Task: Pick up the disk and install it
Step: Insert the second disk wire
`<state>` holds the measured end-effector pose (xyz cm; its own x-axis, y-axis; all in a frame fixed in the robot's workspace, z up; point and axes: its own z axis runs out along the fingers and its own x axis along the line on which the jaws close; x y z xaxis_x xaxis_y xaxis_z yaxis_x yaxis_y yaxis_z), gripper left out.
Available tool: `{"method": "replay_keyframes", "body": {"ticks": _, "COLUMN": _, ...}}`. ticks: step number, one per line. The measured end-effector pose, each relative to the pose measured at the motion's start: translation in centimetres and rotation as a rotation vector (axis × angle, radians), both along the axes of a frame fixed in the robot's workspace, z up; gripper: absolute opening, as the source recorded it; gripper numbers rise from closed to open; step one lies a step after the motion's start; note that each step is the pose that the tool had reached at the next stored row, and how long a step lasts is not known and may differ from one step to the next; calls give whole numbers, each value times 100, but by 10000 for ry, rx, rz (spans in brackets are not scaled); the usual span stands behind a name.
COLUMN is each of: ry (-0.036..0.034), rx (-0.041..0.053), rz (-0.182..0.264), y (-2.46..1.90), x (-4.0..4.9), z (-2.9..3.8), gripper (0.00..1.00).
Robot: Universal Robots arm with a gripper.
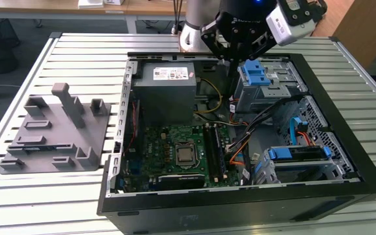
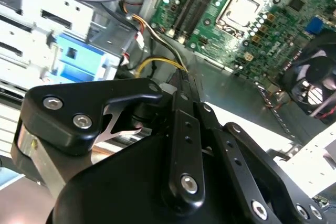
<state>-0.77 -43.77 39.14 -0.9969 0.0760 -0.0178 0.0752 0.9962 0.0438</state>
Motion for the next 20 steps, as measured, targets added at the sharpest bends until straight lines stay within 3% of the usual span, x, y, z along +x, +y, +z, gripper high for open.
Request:
{"method": "replay_keyframes", "body": {"ticks": 4, "ry": 17, "rx": 2, "rz": 0, "y": -9, "x": 108, "z": -8, "gripper": 11}}
{"method": "replay_keyframes", "body": {"ticks": 9, "ry": 18, "rx": 0, "rz": -1, "y": -52, "x": 134, "z": -15, "gripper": 11}}
{"method": "replay_keyframes", "body": {"ticks": 12, "ry": 18, "rx": 1, "rz": -2, "y": -154, "x": 134, "z": -21, "gripper": 11}}
{"method": "replay_keyframes", "body": {"ticks": 18, "ry": 18, "rx": 2, "rz": -1, "y": -404, "x": 134, "z": -38, "gripper": 11}}
{"method": "replay_keyframes", "body": {"ticks": 20, "ry": 17, "rx": 3, "rz": -1, "y": -466, "x": 139, "z": -42, "gripper": 11}}
